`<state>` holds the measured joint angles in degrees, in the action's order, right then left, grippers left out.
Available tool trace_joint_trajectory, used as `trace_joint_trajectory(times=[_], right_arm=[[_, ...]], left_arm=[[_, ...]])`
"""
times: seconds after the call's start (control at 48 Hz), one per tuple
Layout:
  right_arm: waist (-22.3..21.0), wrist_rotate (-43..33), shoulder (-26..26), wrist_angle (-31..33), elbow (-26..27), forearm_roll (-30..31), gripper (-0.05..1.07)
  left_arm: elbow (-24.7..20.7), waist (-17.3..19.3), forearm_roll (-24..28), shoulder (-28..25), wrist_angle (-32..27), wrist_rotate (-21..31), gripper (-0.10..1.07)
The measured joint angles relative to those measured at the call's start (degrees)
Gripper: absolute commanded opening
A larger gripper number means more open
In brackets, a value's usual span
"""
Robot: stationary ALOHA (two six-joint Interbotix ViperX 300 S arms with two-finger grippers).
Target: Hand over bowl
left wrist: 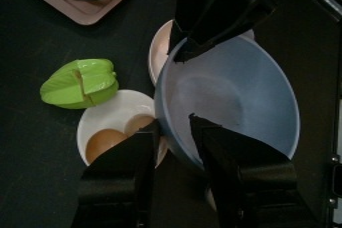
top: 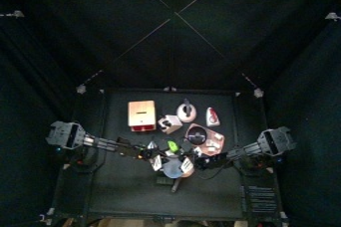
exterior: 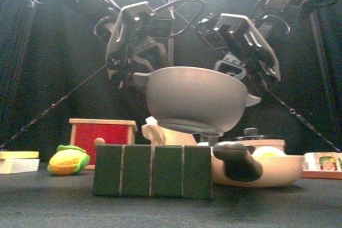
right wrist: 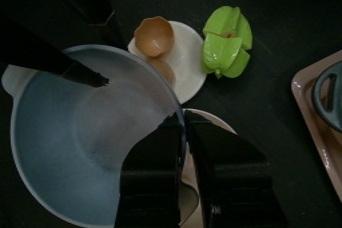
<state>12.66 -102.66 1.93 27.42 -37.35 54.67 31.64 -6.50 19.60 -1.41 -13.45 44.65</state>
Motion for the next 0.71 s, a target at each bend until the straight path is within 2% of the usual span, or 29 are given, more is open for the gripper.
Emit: trace_joint_trajectory(times=[0.271, 0.396, 0.458, 0.708], right_arm=[[-0.1, -0.4, 0.1, -0.1, 0.0, 0.0, 0.44], [-0.1, -0.4, 0.0, -0.3, 0.1, 0.1, 0.46], [-0.1, -0.4, 0.0, -0.4, 0.1, 0.2, 0.50], [0.0, -0.4, 0.1, -0.4, -0.1, -0.2, 0.77]], left_arm=[[-0.2, 0.4, 0.1, -0.1, -0.8, 0.2, 0.44], [-0.2, 0.5, 0.0, -0.1, -0.7, 0.1, 0.40], [-0.1, 0.5, 0.1, -0.1, -0.8, 0.2, 0.40], [-0.1, 0.5, 0.1, -0.1, -0.8, -0.2, 0.40]])
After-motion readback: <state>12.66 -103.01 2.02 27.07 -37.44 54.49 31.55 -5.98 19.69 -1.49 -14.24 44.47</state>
